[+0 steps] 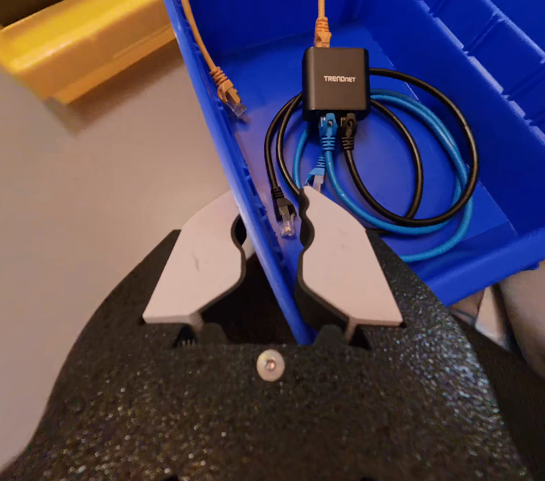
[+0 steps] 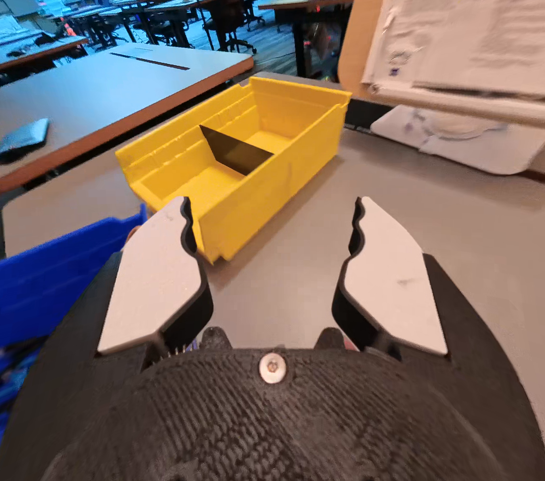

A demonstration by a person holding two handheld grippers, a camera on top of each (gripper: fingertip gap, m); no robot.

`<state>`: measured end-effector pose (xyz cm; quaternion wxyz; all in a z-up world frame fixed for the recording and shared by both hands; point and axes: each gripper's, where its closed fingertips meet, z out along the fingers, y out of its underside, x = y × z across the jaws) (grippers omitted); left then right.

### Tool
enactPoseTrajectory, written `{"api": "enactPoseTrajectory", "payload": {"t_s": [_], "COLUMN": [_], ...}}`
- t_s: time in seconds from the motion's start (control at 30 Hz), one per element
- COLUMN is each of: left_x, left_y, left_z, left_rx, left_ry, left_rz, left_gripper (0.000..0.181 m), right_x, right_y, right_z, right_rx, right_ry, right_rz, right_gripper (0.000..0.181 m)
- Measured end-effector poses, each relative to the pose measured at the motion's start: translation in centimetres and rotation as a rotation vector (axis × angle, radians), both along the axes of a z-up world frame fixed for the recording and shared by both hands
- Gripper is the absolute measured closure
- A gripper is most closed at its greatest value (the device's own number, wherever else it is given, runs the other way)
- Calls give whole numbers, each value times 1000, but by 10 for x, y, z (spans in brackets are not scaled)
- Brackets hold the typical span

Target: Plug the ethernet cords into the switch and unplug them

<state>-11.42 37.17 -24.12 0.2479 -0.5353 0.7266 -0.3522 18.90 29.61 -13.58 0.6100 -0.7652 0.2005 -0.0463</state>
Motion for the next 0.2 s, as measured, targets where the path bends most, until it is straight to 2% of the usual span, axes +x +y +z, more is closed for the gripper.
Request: {"api": "enactPoseTrajectory", "payload": {"t_s": [0.03,0.2], "left_x": [-13,-77], "left_y": [10,61], "left_z": [-1,-4], "left_rx": [16,18], "left_ry": [9,65], "left_rz": [37,229], "left_gripper": [149,149], "right_x": [-2,-11], "right_y": [21,99], "right_z": [-6,-46], "right_rx": [-8,-150], "right_ry": [22,29], "right_rz": [0,2], "right_gripper": [77,71]}}
